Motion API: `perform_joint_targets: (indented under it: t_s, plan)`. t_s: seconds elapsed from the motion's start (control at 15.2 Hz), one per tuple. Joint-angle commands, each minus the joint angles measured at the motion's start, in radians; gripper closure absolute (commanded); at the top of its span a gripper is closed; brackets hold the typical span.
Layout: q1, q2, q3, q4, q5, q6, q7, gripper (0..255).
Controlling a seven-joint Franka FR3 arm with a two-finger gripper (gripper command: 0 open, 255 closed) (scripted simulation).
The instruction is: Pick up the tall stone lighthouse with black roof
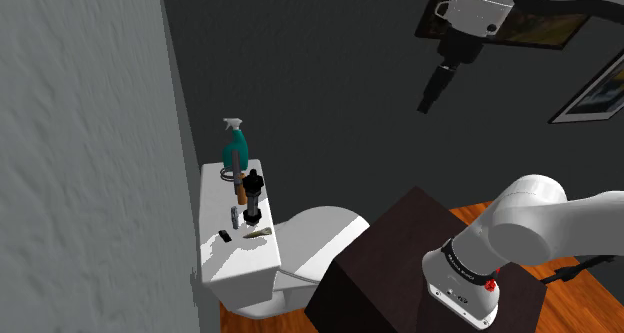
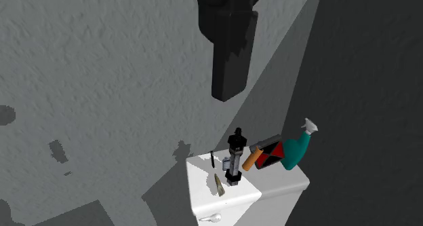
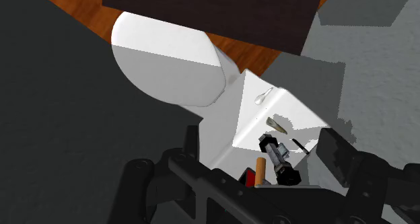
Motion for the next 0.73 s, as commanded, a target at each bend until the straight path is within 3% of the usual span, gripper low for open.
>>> perform_joint_targets:
  t_s: [0.0,0.66]
  plan:
    - [0.0,0.0,0.0,0.0,0.0,0.0,0.0,0]
    - [0.032,0.103,0.181,-0.179,0.065,0.371,0.179,0]
